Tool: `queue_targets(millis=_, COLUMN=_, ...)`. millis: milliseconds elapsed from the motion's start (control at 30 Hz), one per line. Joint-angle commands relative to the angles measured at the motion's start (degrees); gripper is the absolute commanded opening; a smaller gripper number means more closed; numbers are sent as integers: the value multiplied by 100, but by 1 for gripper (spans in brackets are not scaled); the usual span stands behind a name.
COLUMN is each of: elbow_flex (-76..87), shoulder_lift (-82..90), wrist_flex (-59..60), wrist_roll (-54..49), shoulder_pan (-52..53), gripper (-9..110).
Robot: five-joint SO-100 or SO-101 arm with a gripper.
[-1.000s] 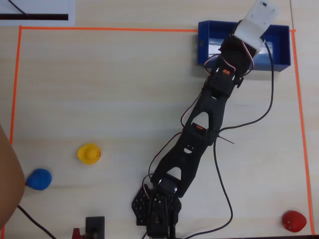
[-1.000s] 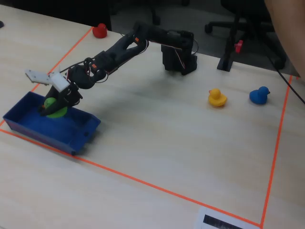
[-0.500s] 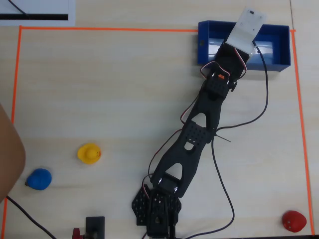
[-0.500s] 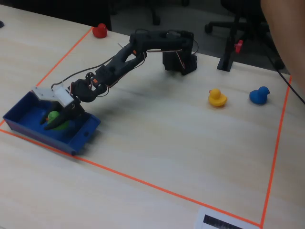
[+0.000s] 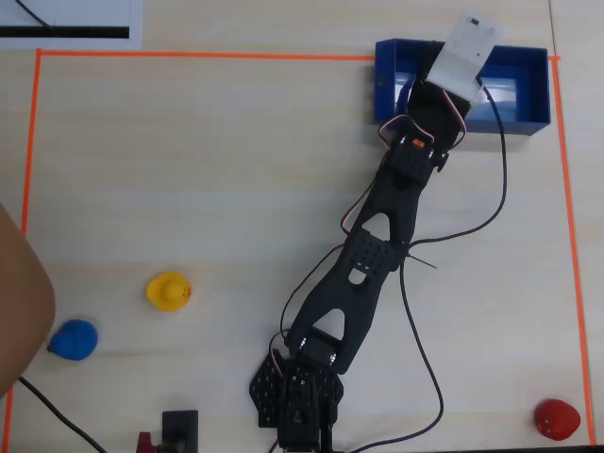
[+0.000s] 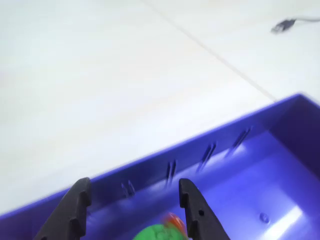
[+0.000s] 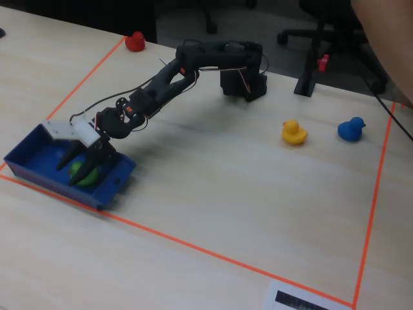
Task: Grasp green duck and put it into box.
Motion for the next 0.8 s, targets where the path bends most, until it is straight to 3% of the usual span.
queue_targets(millis=0, elbow_flex=-132, shoulder_lift=1204, wrist_flex=642, wrist_roll=-70, shoulder_pan=-62, gripper=21)
queue_targets(millis=100, elbow_flex=97, shoulder_lift=1986, wrist_flex=1248, wrist_roll=-272, shoulder_pan=-158, gripper=18)
queue_targets(millis=200, elbow_flex=747, shoulder_lift=3111, wrist_flex=1758, wrist_roll=-466, shoulder_pan=-316, gripper=0)
queue_targets(millis=367, elbow_flex=2795, shoulder_lift=5423, wrist_flex=2602, wrist_roll=-413, shoulder_pan=-712, gripper=0)
queue_targets(millis=633, elbow_flex=7963, shoulder_lift=9563, wrist_flex=2900, wrist_roll=-396, shoulder_pan=-1652, gripper=0)
queue_targets(millis=767, elbow_flex=9765, shoulder_lift=11391, wrist_flex=3779, wrist_roll=-396, shoulder_pan=-1969, gripper=0)
